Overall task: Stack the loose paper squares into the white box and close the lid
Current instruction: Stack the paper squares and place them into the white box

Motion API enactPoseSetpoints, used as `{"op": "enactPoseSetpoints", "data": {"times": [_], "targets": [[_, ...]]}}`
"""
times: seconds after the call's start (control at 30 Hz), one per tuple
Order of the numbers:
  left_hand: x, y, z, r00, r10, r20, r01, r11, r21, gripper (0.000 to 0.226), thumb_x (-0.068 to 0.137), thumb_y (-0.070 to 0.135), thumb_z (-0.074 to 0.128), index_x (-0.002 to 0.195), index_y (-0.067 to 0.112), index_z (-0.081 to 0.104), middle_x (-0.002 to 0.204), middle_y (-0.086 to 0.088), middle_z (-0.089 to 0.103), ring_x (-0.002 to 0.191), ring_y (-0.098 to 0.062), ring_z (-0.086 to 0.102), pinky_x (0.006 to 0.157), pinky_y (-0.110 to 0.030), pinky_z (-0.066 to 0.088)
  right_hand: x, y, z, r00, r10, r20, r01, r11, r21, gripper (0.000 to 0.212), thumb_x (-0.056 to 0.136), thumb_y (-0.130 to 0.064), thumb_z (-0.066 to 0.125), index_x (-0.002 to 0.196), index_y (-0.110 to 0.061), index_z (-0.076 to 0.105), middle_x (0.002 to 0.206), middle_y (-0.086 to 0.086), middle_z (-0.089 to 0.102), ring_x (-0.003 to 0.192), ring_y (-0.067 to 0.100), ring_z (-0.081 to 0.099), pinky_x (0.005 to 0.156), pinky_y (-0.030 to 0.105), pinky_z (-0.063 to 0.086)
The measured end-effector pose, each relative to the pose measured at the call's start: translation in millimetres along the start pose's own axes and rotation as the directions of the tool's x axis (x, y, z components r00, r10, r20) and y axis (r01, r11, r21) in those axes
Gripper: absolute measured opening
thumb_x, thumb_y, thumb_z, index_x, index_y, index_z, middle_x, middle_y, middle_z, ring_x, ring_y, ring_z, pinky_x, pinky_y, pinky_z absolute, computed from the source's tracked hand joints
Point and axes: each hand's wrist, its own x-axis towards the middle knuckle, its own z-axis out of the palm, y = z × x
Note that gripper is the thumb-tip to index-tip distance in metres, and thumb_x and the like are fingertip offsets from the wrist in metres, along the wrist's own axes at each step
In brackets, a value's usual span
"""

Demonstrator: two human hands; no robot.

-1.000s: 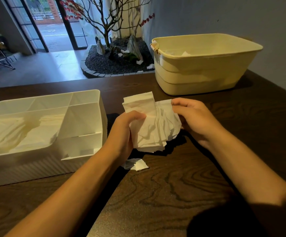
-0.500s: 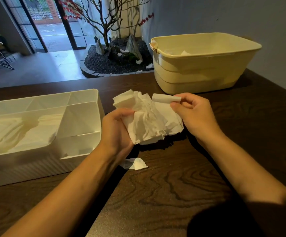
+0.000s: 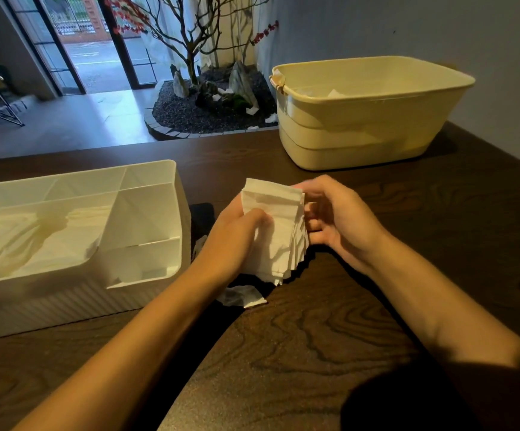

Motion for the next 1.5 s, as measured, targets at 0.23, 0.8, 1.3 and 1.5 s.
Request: {"op": "enactPoseSetpoints", "data": {"times": [0.23, 0.8, 1.3, 1.5], "targets": [[-1, -4, -5, 0.985, 0.103, 0.14, -0.135, 0.961, 0.242, 0.043, 0.09, 0.022, 0.071, 0.121, 0.027, 0.042, 0.11, 0.012, 0.06, 0.09, 0.005, 0.063, 0.067, -0.01, 0.05, 2, -1, -5, 0.992, -0.094, -0.08, 0.087, 0.992, -0.094, 0.037, 0.08, 0.005, 0.073, 0.111, -0.015, 0.067, 0.095, 0.009, 0.075, 0.084, 0.023, 0.071, 0.07, 0.031, 0.057], [4, -26, 1, 0.97, 0.226, -0.087, -0.222, 0.974, 0.051, 0.057, 0.083, -0.008, 0.062, 0.124, 0.023, 0.039, 0.117, 0.005, 0.051, 0.102, -0.001, 0.057, 0.074, -0.014, 0.051, 12, 21, -7, 0.958, -0.276, -0.076, 0.215, 0.87, -0.443, 0.045, 0.077, 0.011, 0.056, 0.105, -0.023, 0.064, 0.1, -0.005, 0.064, 0.09, 0.003, 0.06, 0.069, 0.025, 0.05], [3, -26, -9, 0.855, 0.502, -0.131, -0.361, 0.756, 0.546, 0.027, 0.094, 0.016, 0.06, 0.12, 0.022, 0.055, 0.115, 0.01, 0.06, 0.095, -0.002, 0.055, 0.08, -0.028, 0.05, 17, 28, -18, 0.924, -0.375, -0.077, 0.301, 0.835, -0.461, 0.042, 0.083, 0.006, 0.06, 0.113, -0.023, 0.064, 0.099, 0.003, 0.066, 0.085, 0.031, 0.063, 0.068, 0.045, 0.053], [1, -22, -9, 0.83, 0.501, -0.245, -0.323, 0.791, 0.52, 0.018, 0.105, 0.026, 0.05, 0.105, 0.019, 0.067, 0.098, 0.009, 0.066, 0.088, -0.005, 0.058, 0.075, -0.016, 0.046, 17, 28, -21, 0.915, -0.4, -0.055, 0.317, 0.797, -0.513, 0.04, 0.081, 0.006, 0.059, 0.106, -0.024, 0.066, 0.095, 0.001, 0.066, 0.079, 0.03, 0.061, 0.064, 0.051, 0.051]]}}
